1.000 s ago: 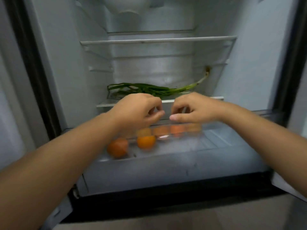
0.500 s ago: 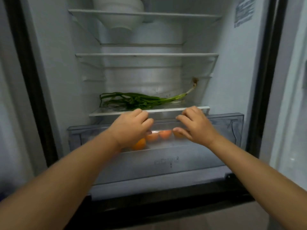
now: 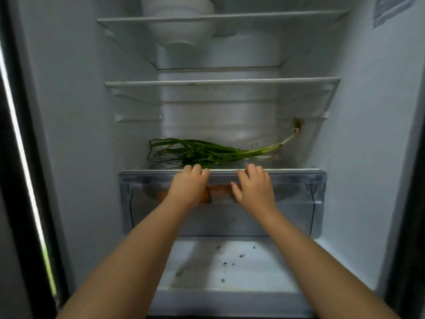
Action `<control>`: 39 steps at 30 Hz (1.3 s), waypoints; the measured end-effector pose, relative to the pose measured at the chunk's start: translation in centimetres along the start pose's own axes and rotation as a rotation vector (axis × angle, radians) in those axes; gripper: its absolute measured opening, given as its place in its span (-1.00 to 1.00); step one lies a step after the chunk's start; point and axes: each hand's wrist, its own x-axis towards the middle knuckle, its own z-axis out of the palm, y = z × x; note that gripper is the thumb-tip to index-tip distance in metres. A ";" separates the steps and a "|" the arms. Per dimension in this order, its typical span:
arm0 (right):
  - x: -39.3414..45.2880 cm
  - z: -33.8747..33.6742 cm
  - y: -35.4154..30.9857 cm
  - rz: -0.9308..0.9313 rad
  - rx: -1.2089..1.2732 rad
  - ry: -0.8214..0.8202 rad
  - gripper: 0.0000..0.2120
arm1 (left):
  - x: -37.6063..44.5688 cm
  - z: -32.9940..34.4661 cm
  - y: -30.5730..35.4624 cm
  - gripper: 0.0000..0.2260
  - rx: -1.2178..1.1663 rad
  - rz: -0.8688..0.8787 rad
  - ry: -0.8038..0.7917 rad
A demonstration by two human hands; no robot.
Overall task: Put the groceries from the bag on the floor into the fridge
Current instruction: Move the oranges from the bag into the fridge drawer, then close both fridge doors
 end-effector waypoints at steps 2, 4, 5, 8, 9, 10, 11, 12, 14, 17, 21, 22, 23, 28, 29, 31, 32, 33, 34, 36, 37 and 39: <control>0.0 0.4 0.1 0.012 0.055 0.013 -0.71 | 0.3 0.3 0.0 -0.58 -0.007 -0.016 0.006; -0.2 0.1 0.2 0.025 0.085 -0.006 -0.68 | 0.3 0.3 0.2 -0.58 -0.025 -0.048 0.006; -0.3 -0.1 0.1 0.028 0.087 -0.023 -0.71 | 0.1 0.2 0.4 -0.56 -0.038 -0.064 -0.010; -0.9 -1.1 -0.1 0.038 0.090 -0.118 -0.64 | -1.6 -0.3 1.1 -0.46 -0.033 -0.090 -0.080; -1.1 -1.5 -0.1 0.037 0.117 -0.160 -0.56 | -2.6 -0.6 1.2 -0.44 -0.026 -0.100 -0.085; -1.3 -2.1 -0.1 0.042 0.152 -0.192 -0.52 | -3.6 -0.8 1.3 -0.46 -0.021 -0.119 -0.086; -1.7 -3.0 -0.2 0.047 0.170 -0.212 -0.53 | -5.0 -1.2 1.3 -0.50 -0.014 -0.141 -0.088; -2.3 -4.2 -0.6 0.058 0.190 -0.229 -0.56 | -6.5 -1.7 1.1 -0.55 -0.007 -0.160 -0.086; -3.8 -6.7 -1.9 0.073 0.283 -0.250 -0.62 | -10.0 -3.3 0.8 -0.64 0.013 -0.184 -0.080; -6.6 -10.7 -4.7 0.066 0.348 -0.312 -0.63 | -16.2 -6.0 -0.4 -0.73 0.037 -0.239 -0.044; -10.7 -16.5 -9.8 0.065 0.448 -0.340 -0.66 | -25.1 -9.8 -3.3 -0.82 0.043 -0.289 0.062; -11.8 -17.8 -11.2 0.058 0.478 -0.342 -0.66 | -27.3 -10.6 -4.3 -0.80 0.047 -0.284 0.070; -12.8 -19.3 -12.6 0.042 0.500 -0.354 -0.66 | -29.5 -11.1 -5.4 -0.81 0.051 -0.277 0.090; -16.3 -25.2 -18.9 -0.089 0.577 -0.439 -0.66 | -38.3 -12.5 -10.3 -0.69 0.034 -0.359 0.031; -16.5 -26.1 -19.7 -0.099 0.594 -0.444 -0.66 | -39.7 -12.6 -10.9 -0.68 0.038 -0.383 0.014; -16.7 -27.7 -21.3 -0.115 0.619 -0.446 -0.68 | -42.2 -12.7 -11.8 -0.72 0.053 -0.396 -0.027; -16.7 -28.3 -22.1 -0.125 0.628 -0.446 -0.68 | -43.2 -12.7 -12.0 -0.78 0.052 -0.406 -0.025; -16.7 -28.8 -22.7 -0.136 0.637 -0.446 -0.66 | -43.8 -13.0 -11.9 -0.88 0.049 -0.420 0.001; -16.7 -29.2 -23.3 -0.147 0.653 -0.442 -0.63 | -44.2 -13.0 -11.9 -0.94 0.034 -0.422 0.042; -16.6 -29.9 -24.3 -0.165 0.655 -0.434 -0.66 | -44.2 -12.8 -12.0 -0.82 0.036 -0.385 0.059; -16.6 -30.1 -24.7 -0.174 0.652 -0.436 -0.68 | -44.0 -13.0 -11.9 -0.77 0.036 -0.375 0.050; -16.6 -30.3 -25.0 -0.207 0.639 -0.435 -0.70 | -43.6 -13.1 -12.0 -0.65 0.038 -0.353 0.053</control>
